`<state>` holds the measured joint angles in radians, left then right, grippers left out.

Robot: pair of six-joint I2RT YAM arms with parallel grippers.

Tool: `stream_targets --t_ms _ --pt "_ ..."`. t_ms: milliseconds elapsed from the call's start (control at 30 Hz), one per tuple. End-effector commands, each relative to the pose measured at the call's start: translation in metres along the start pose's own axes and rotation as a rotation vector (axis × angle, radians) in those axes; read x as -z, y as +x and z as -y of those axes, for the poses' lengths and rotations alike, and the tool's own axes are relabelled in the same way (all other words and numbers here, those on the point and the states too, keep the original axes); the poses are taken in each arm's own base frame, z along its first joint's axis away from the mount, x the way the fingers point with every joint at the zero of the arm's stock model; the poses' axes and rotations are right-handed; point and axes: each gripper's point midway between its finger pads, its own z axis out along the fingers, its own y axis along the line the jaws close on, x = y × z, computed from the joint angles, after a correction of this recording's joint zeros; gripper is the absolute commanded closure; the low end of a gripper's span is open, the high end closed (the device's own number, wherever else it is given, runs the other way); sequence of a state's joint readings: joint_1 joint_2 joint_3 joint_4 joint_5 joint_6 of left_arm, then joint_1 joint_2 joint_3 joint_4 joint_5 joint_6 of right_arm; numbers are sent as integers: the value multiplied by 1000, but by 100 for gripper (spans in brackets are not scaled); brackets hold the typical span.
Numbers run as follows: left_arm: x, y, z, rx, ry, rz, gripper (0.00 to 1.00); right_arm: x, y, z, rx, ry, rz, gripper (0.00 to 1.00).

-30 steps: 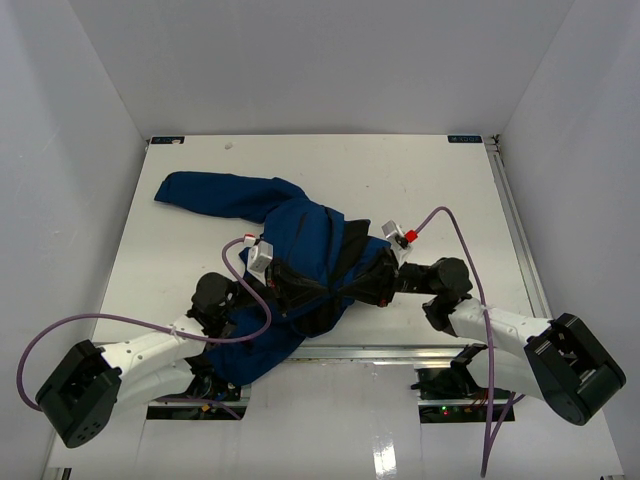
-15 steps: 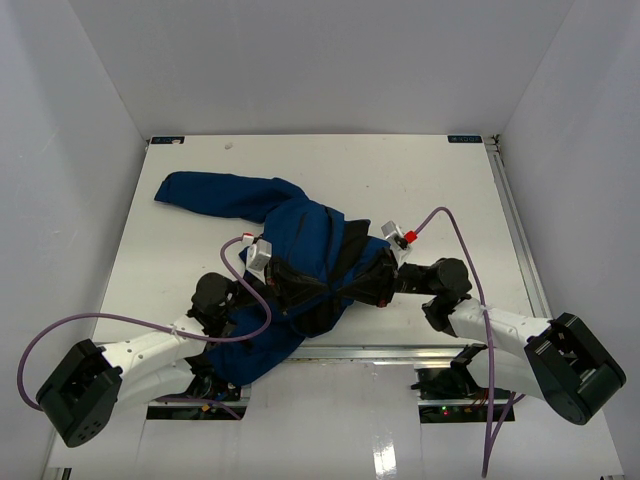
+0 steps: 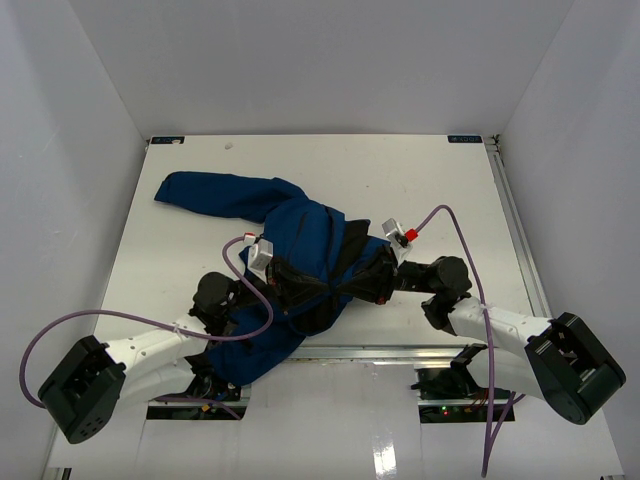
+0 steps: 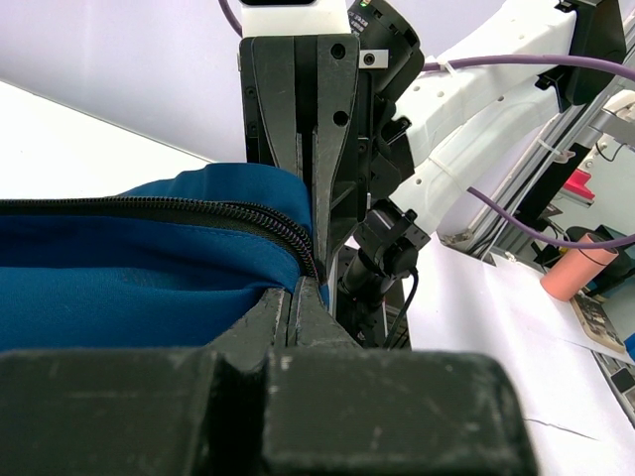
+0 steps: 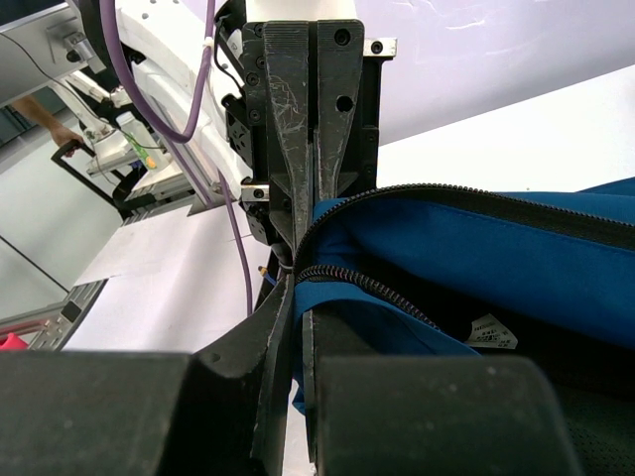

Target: Zip up the jacket

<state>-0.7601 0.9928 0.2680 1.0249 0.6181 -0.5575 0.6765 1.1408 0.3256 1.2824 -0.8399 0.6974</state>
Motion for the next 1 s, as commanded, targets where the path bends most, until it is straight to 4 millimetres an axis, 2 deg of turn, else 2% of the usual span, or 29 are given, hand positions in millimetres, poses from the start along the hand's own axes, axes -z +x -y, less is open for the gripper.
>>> stream_targets --t_ms 0,300,967 --pt "0 -2 7 -31 40 -7 100 -9 -37 -15 151 -50 96 92" --pt "3 -8 5 -69 13 11 100 -9 -37 -10 143 -21 95 92" --pt "-3 2 1 -87 17 -87 100 -11 -40 -2 126 15 87 92"
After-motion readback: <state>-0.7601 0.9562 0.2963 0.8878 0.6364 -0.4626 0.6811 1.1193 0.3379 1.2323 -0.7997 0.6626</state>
